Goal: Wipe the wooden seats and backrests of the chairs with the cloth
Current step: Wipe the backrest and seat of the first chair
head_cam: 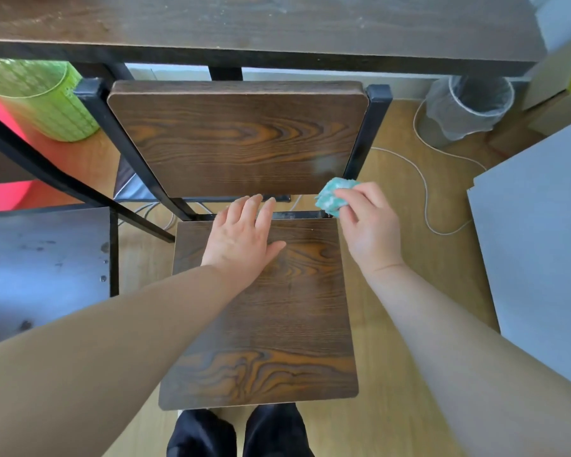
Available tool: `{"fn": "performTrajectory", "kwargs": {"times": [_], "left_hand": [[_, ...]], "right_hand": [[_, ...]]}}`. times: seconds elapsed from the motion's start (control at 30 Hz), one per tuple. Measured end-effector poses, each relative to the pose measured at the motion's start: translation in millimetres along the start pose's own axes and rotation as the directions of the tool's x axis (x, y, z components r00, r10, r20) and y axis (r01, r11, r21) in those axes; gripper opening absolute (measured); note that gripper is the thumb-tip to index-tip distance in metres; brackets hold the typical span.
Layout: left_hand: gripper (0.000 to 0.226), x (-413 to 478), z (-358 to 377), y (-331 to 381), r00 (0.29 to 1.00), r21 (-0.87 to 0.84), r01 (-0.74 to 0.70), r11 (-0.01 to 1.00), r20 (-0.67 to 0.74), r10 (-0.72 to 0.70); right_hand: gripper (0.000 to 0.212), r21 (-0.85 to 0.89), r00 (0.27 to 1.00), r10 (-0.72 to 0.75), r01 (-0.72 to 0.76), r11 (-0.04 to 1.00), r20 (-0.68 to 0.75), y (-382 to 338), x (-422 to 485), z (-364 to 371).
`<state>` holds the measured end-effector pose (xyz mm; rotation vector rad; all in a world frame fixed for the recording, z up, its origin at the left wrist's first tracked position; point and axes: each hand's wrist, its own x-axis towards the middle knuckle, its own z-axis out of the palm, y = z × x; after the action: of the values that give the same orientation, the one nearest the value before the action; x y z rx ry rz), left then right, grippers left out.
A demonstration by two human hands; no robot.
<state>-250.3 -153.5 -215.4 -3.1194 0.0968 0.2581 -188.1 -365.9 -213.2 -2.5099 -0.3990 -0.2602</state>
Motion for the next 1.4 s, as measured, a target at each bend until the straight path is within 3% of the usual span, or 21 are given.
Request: {"fn": "performTrajectory", "kwargs": {"times": [0.17, 0.33, 0.6, 0.97, 1.23, 1.4], "left_hand": [[0.075, 11, -19, 4, 0.997, 0.033, -0.01, 0.999, -0.072, 0.012], [0.073, 13, -23, 2, 0.993, 0.037, 0.024, 0.999, -0.114, -0.02], [0.071, 9, 11, 3, 0.994, -0.001, 0.002, 1.0, -0.105, -0.002], [0.074, 5, 60, -6, 0.999, -0.014, 0.051, 0.999, 0.007, -0.051], [0.074, -6, 72, -21, 0.996, -0.015, 0.066, 0.998, 0.068, -0.064], [0.073, -8, 54, -26, 0.997, -0.019, 0.06, 0.998, 0.041, -0.059]], "right_hand": [[0.021, -0.025, 0.975, -0.056, 0.051, 0.998, -0.215, -18, 36, -44], [0.019, -0.07, 0.94, -0.144, 0.128, 0.989, -0.309, -30, 79, -67], [0.02, -0.086, 0.947, -0.217, 0.202, 0.976, -0.235, 5, 58, -27], [0.021, 0.02, 0.999, 0.024, -0.023, 1.0, -0.049, 53, -3, 65], [0.023, -0.06, 0.961, 0.247, -0.241, 0.969, 0.127, 59, -16, 100], [0.026, -0.061, 0.97, 0.236, -0.232, 0.971, 0.055, 43, -17, 78]]}}
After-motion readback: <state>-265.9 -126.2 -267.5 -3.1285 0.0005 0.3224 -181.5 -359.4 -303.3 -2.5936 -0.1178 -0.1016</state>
